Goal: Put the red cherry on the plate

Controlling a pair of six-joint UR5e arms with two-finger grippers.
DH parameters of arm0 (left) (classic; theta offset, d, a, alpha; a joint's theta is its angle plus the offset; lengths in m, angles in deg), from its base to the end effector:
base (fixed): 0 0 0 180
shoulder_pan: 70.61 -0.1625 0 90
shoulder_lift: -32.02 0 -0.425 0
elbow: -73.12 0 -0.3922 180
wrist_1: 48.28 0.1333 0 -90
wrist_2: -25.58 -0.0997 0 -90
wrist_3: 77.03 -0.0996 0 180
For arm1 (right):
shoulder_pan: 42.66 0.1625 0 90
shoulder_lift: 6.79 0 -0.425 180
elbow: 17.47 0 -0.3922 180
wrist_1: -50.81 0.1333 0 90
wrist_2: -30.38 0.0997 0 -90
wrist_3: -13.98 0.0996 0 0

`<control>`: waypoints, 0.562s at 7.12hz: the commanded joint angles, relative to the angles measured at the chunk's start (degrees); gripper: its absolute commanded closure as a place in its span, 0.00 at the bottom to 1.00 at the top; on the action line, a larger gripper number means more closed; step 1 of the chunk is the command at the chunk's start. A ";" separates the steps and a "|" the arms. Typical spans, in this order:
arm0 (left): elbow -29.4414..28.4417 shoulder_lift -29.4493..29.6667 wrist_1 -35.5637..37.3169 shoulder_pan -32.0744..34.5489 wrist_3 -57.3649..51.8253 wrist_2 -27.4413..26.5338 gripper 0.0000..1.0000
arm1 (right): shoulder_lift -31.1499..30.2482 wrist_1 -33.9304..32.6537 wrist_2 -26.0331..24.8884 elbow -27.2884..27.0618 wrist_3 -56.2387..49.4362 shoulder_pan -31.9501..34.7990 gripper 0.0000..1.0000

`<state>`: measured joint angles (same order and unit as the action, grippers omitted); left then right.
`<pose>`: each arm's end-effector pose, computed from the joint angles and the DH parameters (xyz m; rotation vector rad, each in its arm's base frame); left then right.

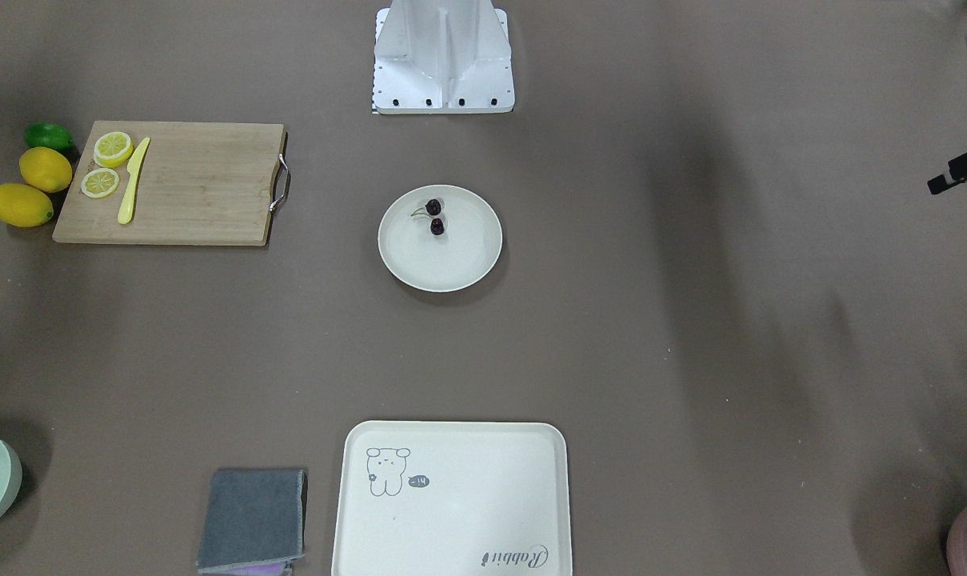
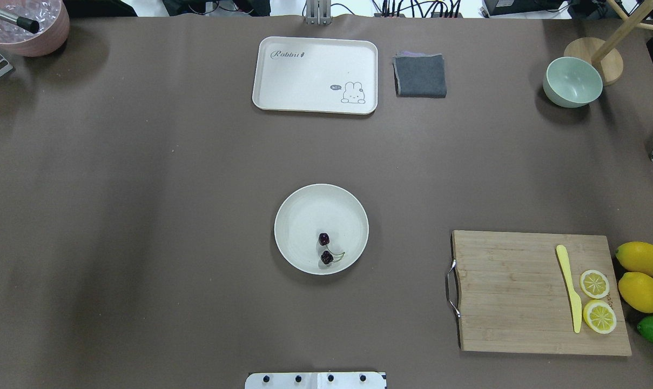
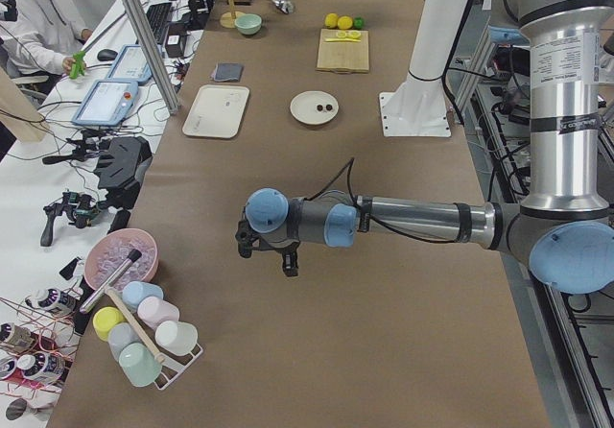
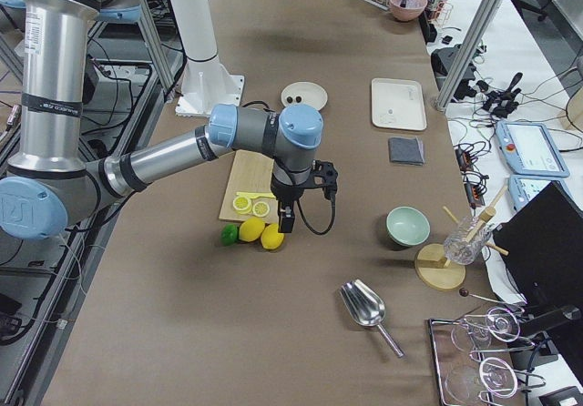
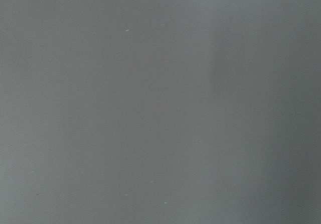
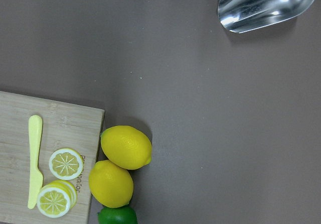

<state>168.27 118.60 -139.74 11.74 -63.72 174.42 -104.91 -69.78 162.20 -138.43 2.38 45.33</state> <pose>0.0148 -0.4713 0.6208 -0.1369 1.0189 -0.0613 0.0532 -0.3923 0.5180 -0.0679 -0.7380 -0.1772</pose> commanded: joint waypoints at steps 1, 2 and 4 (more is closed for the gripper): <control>-4.88 3.50 0.06 2.36 -3.18 -0.03 0.03 | 3.71 -0.17 -0.34 2.99 0.62 0.08 0.00; -7.67 3.50 0.14 5.16 -7.90 -0.03 0.03 | 5.12 -0.17 -0.86 4.14 1.84 -0.09 0.00; -11.65 5.43 0.23 5.98 -9.62 0.05 0.02 | 8.98 0.61 -1.22 8.43 1.07 -0.35 0.00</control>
<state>158.60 122.95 -139.59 16.93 -72.20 174.40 -98.29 -69.72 161.16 -132.84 3.89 45.18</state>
